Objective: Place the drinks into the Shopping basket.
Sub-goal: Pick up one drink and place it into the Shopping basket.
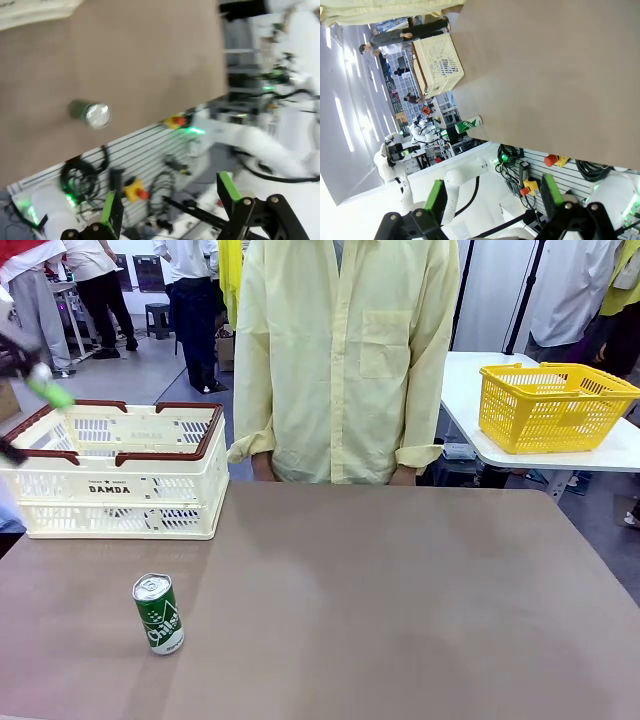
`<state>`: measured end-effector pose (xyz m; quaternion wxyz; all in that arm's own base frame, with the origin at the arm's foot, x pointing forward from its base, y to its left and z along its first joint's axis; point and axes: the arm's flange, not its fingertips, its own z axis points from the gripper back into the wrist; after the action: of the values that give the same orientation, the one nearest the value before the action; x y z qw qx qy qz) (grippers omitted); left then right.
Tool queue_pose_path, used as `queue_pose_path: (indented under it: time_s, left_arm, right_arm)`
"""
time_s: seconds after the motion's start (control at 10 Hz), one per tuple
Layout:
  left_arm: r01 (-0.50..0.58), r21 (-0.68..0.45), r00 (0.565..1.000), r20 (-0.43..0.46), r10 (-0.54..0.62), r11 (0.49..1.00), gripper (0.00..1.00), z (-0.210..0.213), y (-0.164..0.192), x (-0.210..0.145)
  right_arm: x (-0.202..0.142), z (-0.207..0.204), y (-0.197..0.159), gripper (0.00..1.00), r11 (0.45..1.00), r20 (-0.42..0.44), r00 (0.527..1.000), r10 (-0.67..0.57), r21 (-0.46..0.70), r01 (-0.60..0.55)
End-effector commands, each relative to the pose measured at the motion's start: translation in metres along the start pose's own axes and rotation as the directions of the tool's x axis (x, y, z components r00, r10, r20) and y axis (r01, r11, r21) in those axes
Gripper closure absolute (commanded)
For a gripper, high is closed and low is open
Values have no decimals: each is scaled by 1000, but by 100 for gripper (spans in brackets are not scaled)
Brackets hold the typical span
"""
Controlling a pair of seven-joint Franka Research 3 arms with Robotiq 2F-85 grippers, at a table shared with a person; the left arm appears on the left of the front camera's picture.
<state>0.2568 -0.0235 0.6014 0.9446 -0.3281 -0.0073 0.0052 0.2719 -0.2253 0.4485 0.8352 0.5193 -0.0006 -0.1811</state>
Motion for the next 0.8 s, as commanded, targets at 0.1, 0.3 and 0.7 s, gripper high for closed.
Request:
queue_pose_path:
  time_s: [0.1, 0.3, 0.7]
  left_arm:
    - [147, 276, 989, -53, -138, 950, 0, -56, -31, -28]
    - [133, 420, 970, 130, -205, 898, 0, -90, -45, -16]
    - [182, 368, 978, 31, -207, 912, 0, -75, -51, -31]
  right_arm:
    - [-2, 0, 1, 0, 1000, -3, 1000, -3, 0, 3]
    - [-2, 0, 1, 0, 1000, -3, 1000, -3, 0, 3]
    - [-2, 0, 1, 0, 1000, -3, 1000, -3, 0, 3]
